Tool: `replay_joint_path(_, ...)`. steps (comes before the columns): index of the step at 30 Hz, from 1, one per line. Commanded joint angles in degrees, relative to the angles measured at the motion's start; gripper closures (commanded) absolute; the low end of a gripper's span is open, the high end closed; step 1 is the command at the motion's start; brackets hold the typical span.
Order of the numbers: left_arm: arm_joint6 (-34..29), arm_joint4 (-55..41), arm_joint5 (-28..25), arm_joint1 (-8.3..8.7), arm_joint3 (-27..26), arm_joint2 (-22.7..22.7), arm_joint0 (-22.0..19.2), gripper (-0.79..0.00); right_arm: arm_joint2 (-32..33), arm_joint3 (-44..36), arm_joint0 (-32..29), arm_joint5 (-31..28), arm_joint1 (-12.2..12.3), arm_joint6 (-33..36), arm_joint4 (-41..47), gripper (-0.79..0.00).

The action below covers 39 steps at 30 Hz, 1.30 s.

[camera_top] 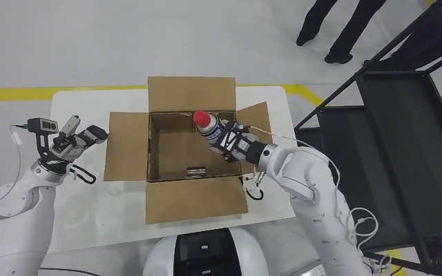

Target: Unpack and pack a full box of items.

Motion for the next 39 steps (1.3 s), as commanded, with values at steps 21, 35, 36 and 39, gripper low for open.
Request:
replay_joint_path(21,-0.01,-0.13,0.00,0.00,0.00,0.00,0.00,-0.785,21.55,0.45,-19.48,9.28,0.95,-32.30,4.59,0.000)
replay_joint_path(35,-0.01,-0.13,0.00,0.00,0.00,0.00,0.00,-0.785,23.38,7.32,-17.85,10.07,1.34,-41.97,0.01,0.000)
replay_joint_path(36,-0.01,-0.13,0.00,0.00,0.00,0.00,0.00,-0.785,23.49,9.11,-17.87,9.82,1.36,-44.04,0.27,0.000)
replay_joint_path(39,-0.01,-0.13,0.00,0.00,0.00,0.00,0.00,-0.785,23.10,15.45,-17.15,8.82,1.40,-50.77,0.47,0.000)
